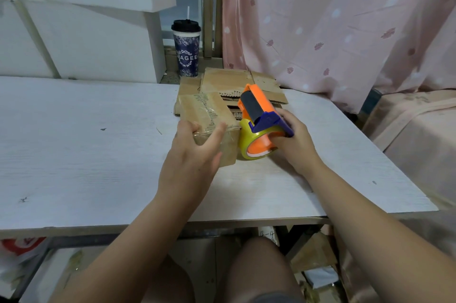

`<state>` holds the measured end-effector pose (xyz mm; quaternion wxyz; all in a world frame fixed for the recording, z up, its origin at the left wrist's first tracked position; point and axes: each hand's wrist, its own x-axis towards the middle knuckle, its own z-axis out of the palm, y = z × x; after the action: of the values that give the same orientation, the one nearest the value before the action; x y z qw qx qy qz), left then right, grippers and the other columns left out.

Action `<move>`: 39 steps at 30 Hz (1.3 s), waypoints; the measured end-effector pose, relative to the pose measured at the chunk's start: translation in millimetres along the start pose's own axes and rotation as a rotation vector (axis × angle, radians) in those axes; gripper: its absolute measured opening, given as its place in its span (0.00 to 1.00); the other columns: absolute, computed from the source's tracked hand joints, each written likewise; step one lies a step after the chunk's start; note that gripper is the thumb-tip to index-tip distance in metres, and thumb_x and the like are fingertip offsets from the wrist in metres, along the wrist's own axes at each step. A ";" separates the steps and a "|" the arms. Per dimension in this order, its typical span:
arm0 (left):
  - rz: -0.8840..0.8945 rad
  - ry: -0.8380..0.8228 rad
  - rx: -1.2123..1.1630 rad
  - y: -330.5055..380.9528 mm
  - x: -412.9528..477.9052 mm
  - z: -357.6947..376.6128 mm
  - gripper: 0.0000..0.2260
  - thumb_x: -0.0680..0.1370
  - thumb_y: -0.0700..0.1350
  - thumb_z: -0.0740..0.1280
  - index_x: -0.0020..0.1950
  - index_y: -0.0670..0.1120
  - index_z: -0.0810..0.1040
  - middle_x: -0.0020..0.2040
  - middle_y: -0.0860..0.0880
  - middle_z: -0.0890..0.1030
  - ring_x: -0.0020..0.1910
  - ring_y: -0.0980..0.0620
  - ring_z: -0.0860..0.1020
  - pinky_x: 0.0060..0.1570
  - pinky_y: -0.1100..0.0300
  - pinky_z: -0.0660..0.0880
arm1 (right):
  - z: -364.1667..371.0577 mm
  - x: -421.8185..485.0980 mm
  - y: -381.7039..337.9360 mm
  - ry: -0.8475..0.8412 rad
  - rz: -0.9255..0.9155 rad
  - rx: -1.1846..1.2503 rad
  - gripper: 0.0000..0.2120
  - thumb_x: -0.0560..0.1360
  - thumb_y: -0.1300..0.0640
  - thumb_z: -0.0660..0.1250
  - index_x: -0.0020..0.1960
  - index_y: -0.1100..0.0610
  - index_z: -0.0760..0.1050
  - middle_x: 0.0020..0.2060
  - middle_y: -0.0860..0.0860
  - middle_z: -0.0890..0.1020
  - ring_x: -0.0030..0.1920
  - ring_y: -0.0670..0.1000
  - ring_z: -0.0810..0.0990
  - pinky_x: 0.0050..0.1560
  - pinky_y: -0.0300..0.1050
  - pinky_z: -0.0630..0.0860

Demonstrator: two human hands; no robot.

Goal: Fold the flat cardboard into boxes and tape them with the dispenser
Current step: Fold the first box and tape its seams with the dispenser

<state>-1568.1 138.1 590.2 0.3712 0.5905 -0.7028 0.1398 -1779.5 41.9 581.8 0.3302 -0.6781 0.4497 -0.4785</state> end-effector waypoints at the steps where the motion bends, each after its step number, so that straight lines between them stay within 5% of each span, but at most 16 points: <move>1: -0.009 0.013 0.051 2.0 -1.5 2.7 0.21 0.71 0.43 0.74 0.63 0.45 0.78 0.51 0.37 0.73 0.48 0.43 0.77 0.43 0.55 0.78 | 0.2 -0.8 0.0 0.015 -0.011 -0.019 0.31 0.62 0.63 0.61 0.65 0.53 0.75 0.55 0.51 0.79 0.54 0.45 0.76 0.46 0.35 0.72; 3: 0.022 0.047 0.164 8.7 -1.0 1.7 0.19 0.67 0.43 0.76 0.58 0.42 0.81 0.51 0.32 0.76 0.55 0.33 0.76 0.50 0.43 0.76 | 1.2 -3.1 -0.9 0.069 -0.040 -0.074 0.29 0.66 0.62 0.64 0.67 0.52 0.74 0.56 0.51 0.74 0.53 0.33 0.71 0.46 0.25 0.69; 5: 0.038 0.024 0.259 17.0 5.5 -0.4 0.17 0.68 0.46 0.73 0.54 0.41 0.81 0.55 0.36 0.78 0.57 0.36 0.76 0.58 0.41 0.71 | 2.3 -5.0 -1.1 0.110 -0.078 -0.125 0.28 0.69 0.62 0.66 0.69 0.54 0.72 0.55 0.49 0.69 0.52 0.29 0.69 0.47 0.22 0.67; 9: 0.046 -0.060 0.370 31.0 11.7 1.4 0.10 0.71 0.42 0.71 0.50 0.41 0.78 0.47 0.42 0.80 0.48 0.42 0.79 0.60 0.48 0.71 | 4.3 -10.4 -3.8 0.137 -0.150 -0.244 0.31 0.69 0.63 0.64 0.71 0.52 0.67 0.53 0.46 0.70 0.52 0.32 0.70 0.48 0.22 0.67; 13: 0.030 -0.152 0.416 36.9 10.6 2.7 0.19 0.75 0.42 0.65 0.67 0.45 0.72 0.55 0.38 0.77 0.57 0.37 0.75 0.61 0.45 0.70 | 7.6 -16.0 -5.1 0.234 -0.193 -0.261 0.23 0.66 0.62 0.63 0.60 0.51 0.68 0.53 0.50 0.76 0.51 0.44 0.75 0.46 0.36 0.73; 16: 0.004 -0.134 0.386 38.1 15.0 0.1 0.16 0.71 0.40 0.72 0.59 0.42 0.79 0.50 0.37 0.79 0.51 0.36 0.78 0.52 0.46 0.76 | 10.3 -17.9 -4.2 0.239 -0.247 -0.381 0.22 0.66 0.62 0.65 0.59 0.56 0.69 0.54 0.49 0.75 0.50 0.49 0.74 0.45 0.34 0.71; 18: 0.016 -0.114 0.316 41.1 17.8 3.9 0.14 0.71 0.38 0.72 0.56 0.40 0.79 0.55 0.37 0.79 0.55 0.36 0.78 0.55 0.46 0.75 | 11.8 -18.8 -9.0 0.199 -0.269 -0.349 0.24 0.65 0.61 0.67 0.57 0.46 0.66 0.54 0.43 0.73 0.49 0.43 0.73 0.43 0.25 0.68; 21: 0.033 -0.096 0.263 43.7 18.3 11.5 0.14 0.72 0.37 0.69 0.58 0.39 0.78 0.58 0.41 0.80 0.61 0.42 0.76 0.63 0.49 0.70 | 13.6 -19.2 -14.9 0.152 -0.229 -0.245 0.26 0.63 0.59 0.65 0.47 0.31 0.60 0.52 0.42 0.77 0.47 0.40 0.75 0.39 0.27 0.69; 24: 0.017 -0.041 0.237 39.1 20.0 13.7 0.12 0.71 0.38 0.70 0.54 0.40 0.79 0.52 0.42 0.82 0.52 0.43 0.80 0.58 0.50 0.73 | 9.9 -20.2 -14.5 0.165 -0.250 -0.247 0.27 0.64 0.59 0.63 0.51 0.30 0.62 0.53 0.42 0.77 0.49 0.40 0.76 0.41 0.29 0.71; 26: -0.023 0.004 0.186 35.2 20.8 14.3 0.09 0.72 0.39 0.69 0.51 0.41 0.79 0.48 0.43 0.82 0.46 0.43 0.80 0.55 0.50 0.74 | 8.3 -21.4 -14.2 0.155 -0.315 -0.335 0.29 0.65 0.61 0.64 0.62 0.41 0.65 0.56 0.41 0.75 0.51 0.37 0.73 0.45 0.28 0.71; 29: -0.031 0.036 0.162 32.0 18.1 14.6 0.11 0.70 0.41 0.70 0.50 0.40 0.79 0.46 0.43 0.82 0.45 0.42 0.81 0.55 0.49 0.74 | 8.7 -23.8 -12.3 0.163 -0.417 -0.456 0.29 0.65 0.63 0.64 0.63 0.47 0.64 0.60 0.49 0.76 0.53 0.47 0.73 0.46 0.39 0.72; 33: 0.010 0.067 0.139 25.0 18.0 10.0 0.10 0.67 0.40 0.73 0.46 0.41 0.79 0.42 0.44 0.82 0.40 0.43 0.81 0.48 0.53 0.76 | 7.7 -24.9 -15.8 0.126 -0.490 -0.447 0.32 0.63 0.67 0.63 0.65 0.50 0.63 0.62 0.54 0.75 0.58 0.48 0.71 0.57 0.28 0.66; 36: 0.032 0.093 0.081 18.4 21.6 -2.1 0.11 0.64 0.41 0.76 0.37 0.46 0.74 0.31 0.49 0.77 0.28 0.50 0.67 0.34 0.61 0.63 | 8.7 -23.8 -24.7 -0.005 -0.446 -0.419 0.35 0.64 0.65 0.63 0.68 0.45 0.60 0.63 0.50 0.73 0.55 0.44 0.71 0.53 0.24 0.66; 39: 0.017 0.065 0.039 10.9 23.1 -12.5 0.13 0.62 0.40 0.77 0.34 0.46 0.73 0.28 0.51 0.72 0.29 0.51 0.62 0.32 0.63 0.57 | 12.4 -21.8 -36.6 -0.069 -0.411 -0.398 0.36 0.65 0.61 0.64 0.68 0.41 0.58 0.62 0.50 0.75 0.55 0.50 0.74 0.51 0.38 0.74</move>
<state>-1574.4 132.1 617.3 0.3811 0.5869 -0.6924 0.1760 -1760.0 76.1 602.3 0.1020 -0.8223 0.3763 -0.4145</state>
